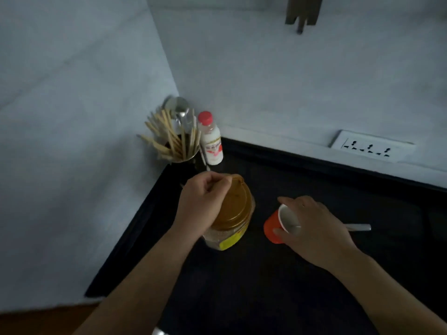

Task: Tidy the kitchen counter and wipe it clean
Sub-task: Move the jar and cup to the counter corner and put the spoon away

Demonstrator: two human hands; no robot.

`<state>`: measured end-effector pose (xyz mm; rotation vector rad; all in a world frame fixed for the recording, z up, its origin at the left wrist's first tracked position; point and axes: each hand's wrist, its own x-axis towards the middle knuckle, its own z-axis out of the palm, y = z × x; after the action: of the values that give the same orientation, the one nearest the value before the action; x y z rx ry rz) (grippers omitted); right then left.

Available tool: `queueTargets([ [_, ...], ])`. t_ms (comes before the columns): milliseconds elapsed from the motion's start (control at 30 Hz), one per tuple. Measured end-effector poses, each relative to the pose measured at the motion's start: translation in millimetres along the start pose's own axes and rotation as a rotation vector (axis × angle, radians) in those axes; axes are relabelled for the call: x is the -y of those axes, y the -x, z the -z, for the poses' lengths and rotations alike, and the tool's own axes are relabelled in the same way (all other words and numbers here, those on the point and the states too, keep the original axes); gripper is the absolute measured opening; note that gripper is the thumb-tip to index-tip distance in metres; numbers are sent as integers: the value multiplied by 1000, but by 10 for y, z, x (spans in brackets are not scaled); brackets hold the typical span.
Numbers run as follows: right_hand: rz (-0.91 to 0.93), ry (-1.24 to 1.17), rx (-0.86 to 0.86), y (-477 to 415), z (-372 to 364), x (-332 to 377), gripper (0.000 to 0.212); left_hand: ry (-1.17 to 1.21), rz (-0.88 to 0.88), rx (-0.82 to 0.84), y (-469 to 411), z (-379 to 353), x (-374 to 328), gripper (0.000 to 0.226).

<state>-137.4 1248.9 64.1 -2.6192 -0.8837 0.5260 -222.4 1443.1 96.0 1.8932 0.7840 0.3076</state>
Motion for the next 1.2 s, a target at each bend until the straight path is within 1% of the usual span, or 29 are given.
queueTargets([
  [200, -149, -35, -56, -279, -2, 291, 68, 71, -113, 137, -753, 132, 42, 19],
  [333, -211, -19, -50, -540, 3, 365, 69, 37, -187, 146, -1118, 162, 39, 20],
  [500, -229, -3, -94, -795, -16, 378, 68, 20, -278, 151, -1508, 114, 6, 15],
  [733, -283, 14, -81, -942, -36, 265, 70, 7, -358, 209, -1797, -118, -55, 14],
  [800, -288, 23, -77, -965, -20, 215, 70, -2, -409, 225, -1899, -181, -119, 13],
  [933, -293, 26, -84, -1032, 21, 114, 70, -85, -548, 303, -2127, -308, -292, 21],
  [1000, -292, 27, -99, -1067, 23, 75, 70, -167, -625, 380, -2223, -359, -342, 21],
  [1067, -287, 37, -108, -1097, 21, 39, 70, -214, -663, 458, -2287, -407, -311, 22],
  [1100, -283, 47, -106, -1112, 22, 20, 70, -200, -664, 475, -2296, -420, -269, 22],
  [1200, -277, 69, -91, -1162, 18, -56, 69, -137, -666, 417, -2272, -459, -123, 33],
])
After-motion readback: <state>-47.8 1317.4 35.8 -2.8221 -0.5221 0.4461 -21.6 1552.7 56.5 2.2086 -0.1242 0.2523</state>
